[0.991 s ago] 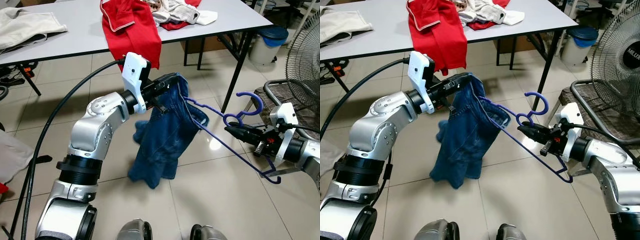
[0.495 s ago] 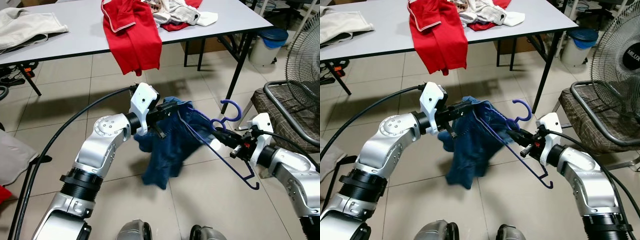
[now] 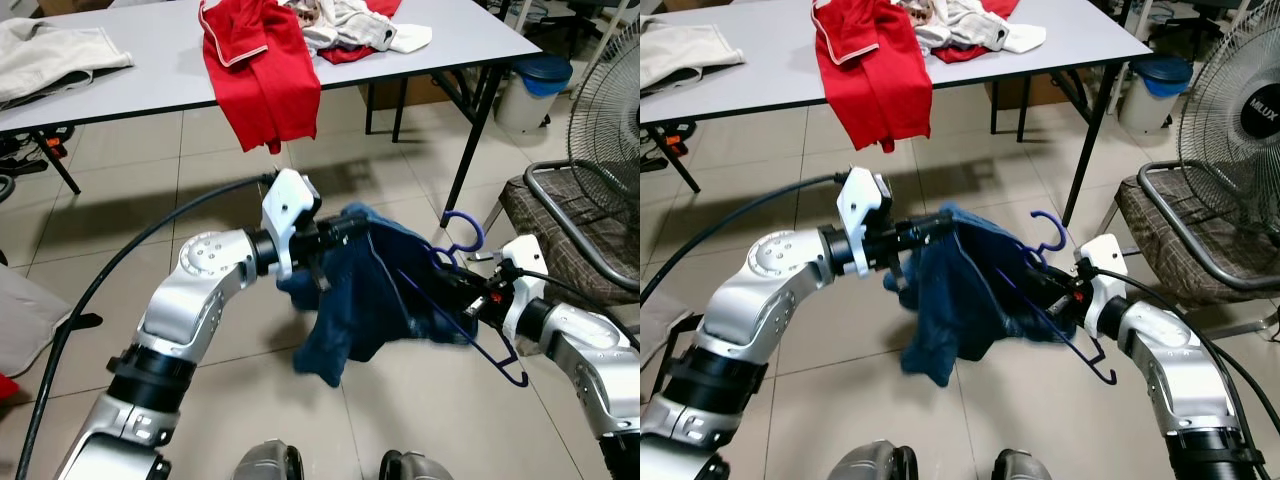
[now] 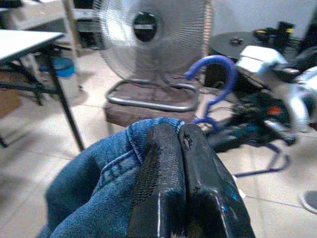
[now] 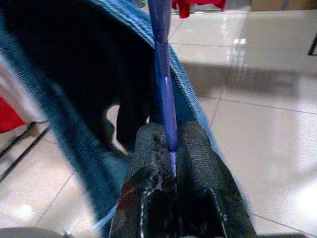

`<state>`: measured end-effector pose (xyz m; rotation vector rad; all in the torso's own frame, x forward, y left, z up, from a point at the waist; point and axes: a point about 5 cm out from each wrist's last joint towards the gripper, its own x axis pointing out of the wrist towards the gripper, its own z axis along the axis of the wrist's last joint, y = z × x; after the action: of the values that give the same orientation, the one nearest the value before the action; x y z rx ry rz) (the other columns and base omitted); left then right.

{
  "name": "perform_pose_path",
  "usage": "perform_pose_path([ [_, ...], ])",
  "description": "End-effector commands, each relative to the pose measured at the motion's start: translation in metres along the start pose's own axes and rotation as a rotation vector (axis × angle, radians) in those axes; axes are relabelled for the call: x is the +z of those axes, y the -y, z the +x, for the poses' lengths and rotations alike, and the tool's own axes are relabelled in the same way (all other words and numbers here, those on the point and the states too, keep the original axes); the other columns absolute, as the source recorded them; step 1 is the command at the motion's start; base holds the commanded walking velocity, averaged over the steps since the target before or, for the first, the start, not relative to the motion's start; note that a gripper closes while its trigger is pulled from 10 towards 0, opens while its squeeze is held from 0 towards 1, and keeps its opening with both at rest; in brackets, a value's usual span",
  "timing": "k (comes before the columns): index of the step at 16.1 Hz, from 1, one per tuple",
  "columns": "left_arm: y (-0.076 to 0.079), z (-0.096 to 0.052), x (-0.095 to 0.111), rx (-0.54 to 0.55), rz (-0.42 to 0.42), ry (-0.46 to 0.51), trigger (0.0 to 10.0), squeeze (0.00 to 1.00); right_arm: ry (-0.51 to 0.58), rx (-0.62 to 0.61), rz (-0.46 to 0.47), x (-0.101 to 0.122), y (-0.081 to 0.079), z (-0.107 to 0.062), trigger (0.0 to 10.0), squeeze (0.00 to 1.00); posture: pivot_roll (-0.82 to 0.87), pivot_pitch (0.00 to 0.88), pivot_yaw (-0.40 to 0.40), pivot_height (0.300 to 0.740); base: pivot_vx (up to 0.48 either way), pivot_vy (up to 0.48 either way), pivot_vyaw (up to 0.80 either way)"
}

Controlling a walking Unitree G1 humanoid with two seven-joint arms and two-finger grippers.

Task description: Hang hanger

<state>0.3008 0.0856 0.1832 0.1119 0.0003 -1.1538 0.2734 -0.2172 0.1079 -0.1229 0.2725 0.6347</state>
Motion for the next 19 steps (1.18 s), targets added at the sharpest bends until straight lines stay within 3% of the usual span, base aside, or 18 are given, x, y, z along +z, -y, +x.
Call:
perform_pose_path([
  [1, 0.006, -0.001, 0.007, -0.056, 0.022, 0.017, 0.0, 0.0, 0.03, -0.024, -0.018, 0.002, 0.0, 0.003, 0.0, 0.0, -0.03, 0.052, 0.064, 0.74, 0.0, 0.0, 0.0],
  [2, 0.007, -0.001, 0.007, -0.065, 0.026, 0.008, 0.0, 0.0, 0.053, -0.023, -0.017, 0.005, -0.001, 0.003, 0.0, 0.0, -0.03, 0.05, 0.063, 0.74, 0.0, 0.0, 0.0],
  [3, 0.008, -0.004, 0.004, -0.084, 0.044, -0.032, 0.0, 0.0, 0.17, -0.024, -0.016, 0.021, -0.001, 0.005, 0.0, 0.0, -0.03, 0.046, 0.062, 0.74, 0.0, 0.0, 0.0],
  [7, 0.003, -0.013, 0.0, -0.099, 0.069, -0.097, 0.0, 0.0, 0.409, -0.022, -0.023, 0.06, 0.001, 0.003, 0.0, 0.0, -0.03, 0.04, 0.061, 0.74, 0.0, 0.0, 0.0],
  [10, -0.009, -0.01, 0.003, 0.001, 0.093, -0.074, 0.0, 0.0, 0.435, -0.015, -0.025, 0.066, 0.0, 0.003, 0.0, 0.0, -0.03, 0.04, 0.061, 0.74, 0.0, 0.0, 0.0],
  [13, -0.011, -0.005, 0.007, 0.046, 0.104, -0.028, 0.0, 0.0, 0.446, -0.035, -0.004, 0.067, 0.002, 0.005, 0.0, 0.0, -0.03, 0.04, 0.061, 0.74, 0.0, 0.0, 0.0],
  [14, -0.016, -0.002, 0.005, 0.131, 0.107, -0.01, 3.7, 0.0, 0.433, -0.029, 0.002, 0.068, 0.0, 0.006, 0.0, 0.0, -0.04, 0.031, 0.052, 0.74, 0.0, 0.0, 0.0],
  [15, -0.018, 0.0, 0.003, 0.186, 0.105, 0.012, 10.0, 0.0, 0.407, -0.014, -0.003, 0.068, -0.002, 0.007, 0.0, 0.0, -0.04, 0.031, 0.052, 0.74, 0.0, 0.0, 0.0],
  [16, -0.018, 0.001, 0.003, 0.193, 0.101, 0.024, 10.0, 0.0, 0.396, -0.008, -0.006, 0.068, -0.003, 0.008, 0.0, 0.0, -0.04, 0.031, 0.052, 0.74, 0.0, 0.0, 0.0],
  [17, -0.012, 0.004, -0.001, 0.183, 0.073, 0.037, 10.0, 1.0, 0.38, -0.009, -0.005, 0.068, -0.004, 0.008, 0.0, 0.0, -0.05, 0.036, 0.051, 0.74, 0.0, 0.0, 0.0],
  [19, 0.008, 0.012, -0.011, 0.139, 0.023, 0.027, 10.0, 1.0, 0.38, -0.034, 0.033, 0.072, -0.005, 0.009, 0.0, 0.0, -0.05, 0.042, 0.047, 0.74, 0.0, 0.0, 0.0],
])
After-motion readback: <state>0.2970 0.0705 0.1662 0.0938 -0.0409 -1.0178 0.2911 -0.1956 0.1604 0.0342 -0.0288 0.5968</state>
